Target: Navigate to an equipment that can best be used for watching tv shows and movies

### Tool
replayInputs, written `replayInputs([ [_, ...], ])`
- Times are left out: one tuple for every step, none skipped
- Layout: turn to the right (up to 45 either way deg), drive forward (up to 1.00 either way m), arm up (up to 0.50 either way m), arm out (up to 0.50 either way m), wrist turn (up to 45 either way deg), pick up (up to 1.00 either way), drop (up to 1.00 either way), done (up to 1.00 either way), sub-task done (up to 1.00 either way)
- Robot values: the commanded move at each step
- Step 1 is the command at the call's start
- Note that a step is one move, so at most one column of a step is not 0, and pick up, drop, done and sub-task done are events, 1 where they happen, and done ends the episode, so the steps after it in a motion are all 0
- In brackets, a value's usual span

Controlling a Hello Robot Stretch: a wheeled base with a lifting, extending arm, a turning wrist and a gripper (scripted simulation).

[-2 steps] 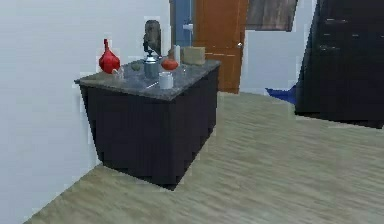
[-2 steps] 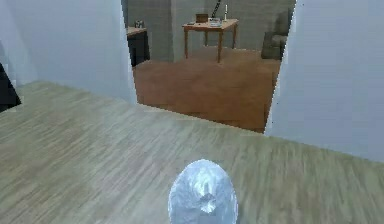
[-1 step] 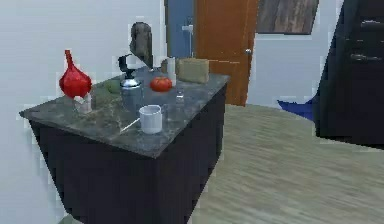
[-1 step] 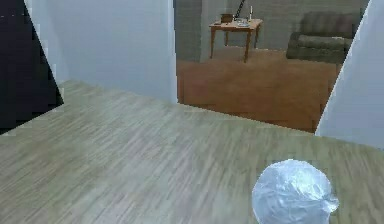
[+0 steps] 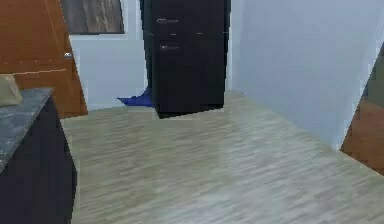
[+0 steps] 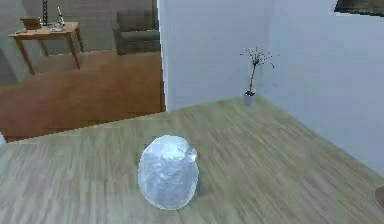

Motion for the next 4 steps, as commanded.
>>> replayInputs([
  [33.0, 0.00, 0.00, 0.00, 0.0, 0.00, 0.00, 0.00, 0.00],
  [0.0, 0.85, 0.00, 0.00, 0.0, 0.00, 0.00, 0.00, 0.00],
  [33.0, 0.00, 0.00, 0.00, 0.0, 0.00, 0.00, 0.00, 0.00],
  [0.0, 1.00, 0.00, 0.00, 0.0, 0.00, 0.00, 0.00, 0.00],
])
